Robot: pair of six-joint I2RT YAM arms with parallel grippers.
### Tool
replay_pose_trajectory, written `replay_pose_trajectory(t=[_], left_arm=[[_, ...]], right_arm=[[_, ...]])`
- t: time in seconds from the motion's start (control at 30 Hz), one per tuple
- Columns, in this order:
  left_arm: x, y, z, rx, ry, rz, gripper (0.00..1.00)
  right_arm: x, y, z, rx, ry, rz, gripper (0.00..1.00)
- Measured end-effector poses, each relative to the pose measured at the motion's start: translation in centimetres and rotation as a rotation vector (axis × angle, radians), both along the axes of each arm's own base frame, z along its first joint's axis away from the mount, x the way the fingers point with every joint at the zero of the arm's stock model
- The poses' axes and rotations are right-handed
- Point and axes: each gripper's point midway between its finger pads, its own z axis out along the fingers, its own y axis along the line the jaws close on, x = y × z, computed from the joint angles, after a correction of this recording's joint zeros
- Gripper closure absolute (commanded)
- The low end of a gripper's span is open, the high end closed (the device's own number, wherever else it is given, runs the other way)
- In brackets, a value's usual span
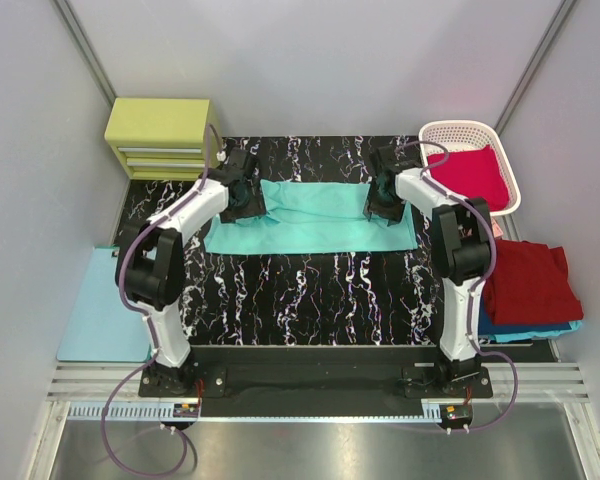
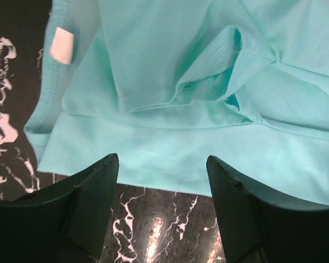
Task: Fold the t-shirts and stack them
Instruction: Rotate the tshirt 90 degrees
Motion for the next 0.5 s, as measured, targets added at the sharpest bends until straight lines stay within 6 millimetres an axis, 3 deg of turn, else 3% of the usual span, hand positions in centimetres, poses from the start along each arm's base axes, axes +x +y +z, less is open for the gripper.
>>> replay_pose_trajectory(t=[0.13, 0.27, 0.5], left_arm=[[0.3, -0.5, -1.9, -0.008, 0.038, -0.013, 0.27], [1.1, -0.7, -3.3, -0.002, 0.068, -0.018, 0.27], [4.0, -1.4, -3.0, -0.019, 0.042, -0.017, 0.28]], right_arm=[[-0.8, -0.4, -3.2, -0.021, 0.085, -0.006, 0.37], [0.7, -0.6, -2.3, -0.012, 0.052, -0.016, 0.37], [0.7, -1.2, -3.1, -0.016, 0.069, -0.029, 0.37]])
